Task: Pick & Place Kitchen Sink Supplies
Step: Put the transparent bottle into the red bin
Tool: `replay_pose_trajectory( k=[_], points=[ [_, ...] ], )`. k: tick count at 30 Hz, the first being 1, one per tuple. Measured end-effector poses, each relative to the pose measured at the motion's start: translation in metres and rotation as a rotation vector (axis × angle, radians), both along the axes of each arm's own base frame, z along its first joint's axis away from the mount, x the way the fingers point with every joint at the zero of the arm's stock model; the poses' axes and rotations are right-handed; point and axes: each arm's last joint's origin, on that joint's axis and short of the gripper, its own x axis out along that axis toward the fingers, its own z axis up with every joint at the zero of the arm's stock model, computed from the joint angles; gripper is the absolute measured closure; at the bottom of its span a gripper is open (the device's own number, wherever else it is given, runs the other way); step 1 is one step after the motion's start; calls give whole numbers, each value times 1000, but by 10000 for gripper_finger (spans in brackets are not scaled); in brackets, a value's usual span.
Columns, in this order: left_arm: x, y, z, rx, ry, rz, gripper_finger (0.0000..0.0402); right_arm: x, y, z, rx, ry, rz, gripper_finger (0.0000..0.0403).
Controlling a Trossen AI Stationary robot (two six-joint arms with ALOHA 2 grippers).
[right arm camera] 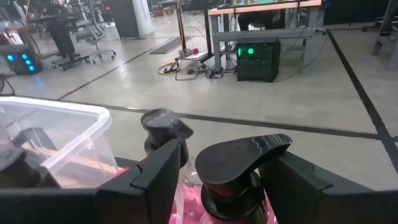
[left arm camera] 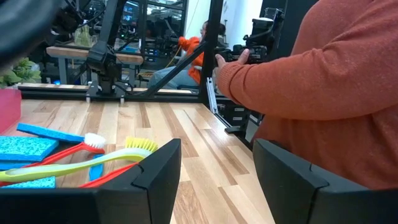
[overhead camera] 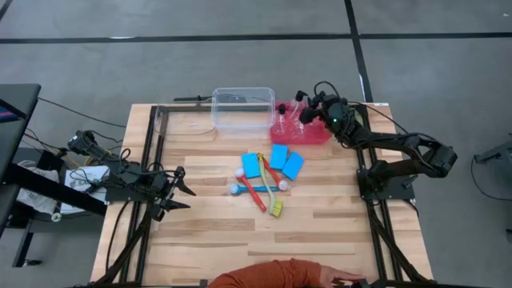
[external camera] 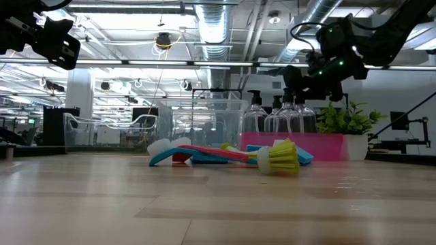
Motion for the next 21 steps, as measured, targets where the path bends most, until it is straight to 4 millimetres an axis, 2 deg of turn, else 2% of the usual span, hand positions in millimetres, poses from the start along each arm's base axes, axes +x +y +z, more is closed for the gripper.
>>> replay_pose_trajectory(
  k=[5, 21],
  points=[
    [0, 0, 0, 0, 0, 0, 199, 0, 0, -3, 19, 22, -1, 203],
    [0, 0, 0, 0, 0, 0, 199, -6, 5, 7, 10, -25, -4, 205]
  ],
)
